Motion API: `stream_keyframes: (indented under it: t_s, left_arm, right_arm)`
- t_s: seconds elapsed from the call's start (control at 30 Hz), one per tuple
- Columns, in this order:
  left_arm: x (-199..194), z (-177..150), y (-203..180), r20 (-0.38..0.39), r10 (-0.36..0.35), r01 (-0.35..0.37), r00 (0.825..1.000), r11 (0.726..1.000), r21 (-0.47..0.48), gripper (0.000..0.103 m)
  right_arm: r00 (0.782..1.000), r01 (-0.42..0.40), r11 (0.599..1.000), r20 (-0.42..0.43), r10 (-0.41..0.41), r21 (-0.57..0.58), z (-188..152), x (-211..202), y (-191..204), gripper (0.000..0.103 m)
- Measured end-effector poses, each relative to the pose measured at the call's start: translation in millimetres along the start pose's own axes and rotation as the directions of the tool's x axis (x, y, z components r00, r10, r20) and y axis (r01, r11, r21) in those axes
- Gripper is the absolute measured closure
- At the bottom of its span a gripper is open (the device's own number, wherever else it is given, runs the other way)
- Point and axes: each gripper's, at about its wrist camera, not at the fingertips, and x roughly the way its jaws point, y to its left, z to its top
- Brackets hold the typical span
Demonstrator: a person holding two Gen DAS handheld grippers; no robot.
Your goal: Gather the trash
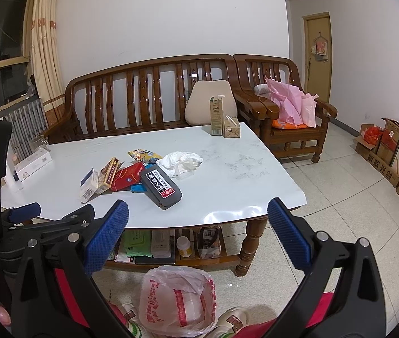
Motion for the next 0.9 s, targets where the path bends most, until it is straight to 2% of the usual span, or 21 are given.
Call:
stream_keyframes:
  t_s: [0.9]
  left_arm:
    - [-2.7,1.5,0.8,0.003,-0.006,0.006,1.000,1.000,-0.005,0.007]
  right_arm:
    - [1.000,-0.003,1.000,0.000,0.003,0.003,-2.1,-0.2,0.4,0.006]
